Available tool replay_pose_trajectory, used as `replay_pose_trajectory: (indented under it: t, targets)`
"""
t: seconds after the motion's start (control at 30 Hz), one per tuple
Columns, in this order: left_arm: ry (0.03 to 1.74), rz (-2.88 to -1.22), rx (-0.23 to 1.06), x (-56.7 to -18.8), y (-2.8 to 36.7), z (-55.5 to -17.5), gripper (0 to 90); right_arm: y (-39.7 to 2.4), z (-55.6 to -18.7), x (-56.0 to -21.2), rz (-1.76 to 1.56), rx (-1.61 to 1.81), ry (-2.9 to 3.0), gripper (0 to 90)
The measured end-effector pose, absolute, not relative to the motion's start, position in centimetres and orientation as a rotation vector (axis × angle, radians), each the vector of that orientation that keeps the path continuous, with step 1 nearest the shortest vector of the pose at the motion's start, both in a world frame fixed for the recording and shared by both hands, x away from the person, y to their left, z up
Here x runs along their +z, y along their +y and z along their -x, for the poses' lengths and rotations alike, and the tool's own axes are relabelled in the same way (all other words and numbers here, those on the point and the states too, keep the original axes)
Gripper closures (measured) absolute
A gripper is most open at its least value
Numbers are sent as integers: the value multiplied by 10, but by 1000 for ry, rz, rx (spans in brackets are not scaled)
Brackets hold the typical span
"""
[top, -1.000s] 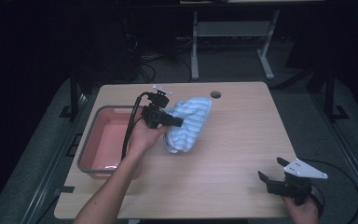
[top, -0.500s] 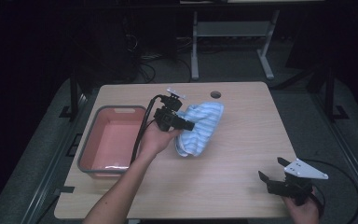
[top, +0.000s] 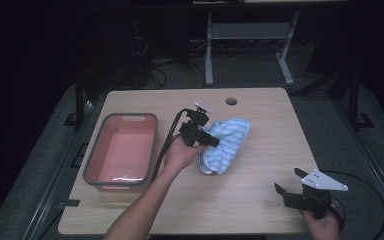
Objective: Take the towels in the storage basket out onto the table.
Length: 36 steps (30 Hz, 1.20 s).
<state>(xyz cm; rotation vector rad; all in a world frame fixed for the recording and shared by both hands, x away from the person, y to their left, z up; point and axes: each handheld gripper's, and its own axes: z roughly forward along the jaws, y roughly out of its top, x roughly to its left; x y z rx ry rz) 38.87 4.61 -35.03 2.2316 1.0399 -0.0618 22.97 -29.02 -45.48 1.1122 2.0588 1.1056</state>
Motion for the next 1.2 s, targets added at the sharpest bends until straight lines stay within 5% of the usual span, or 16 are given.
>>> replay_pose_trajectory:
  t: [1.2]
  targets:
    - [1153,-2210,-46,-404,9,-399,678,-286,-231,-457,-1097,1101,2077,142]
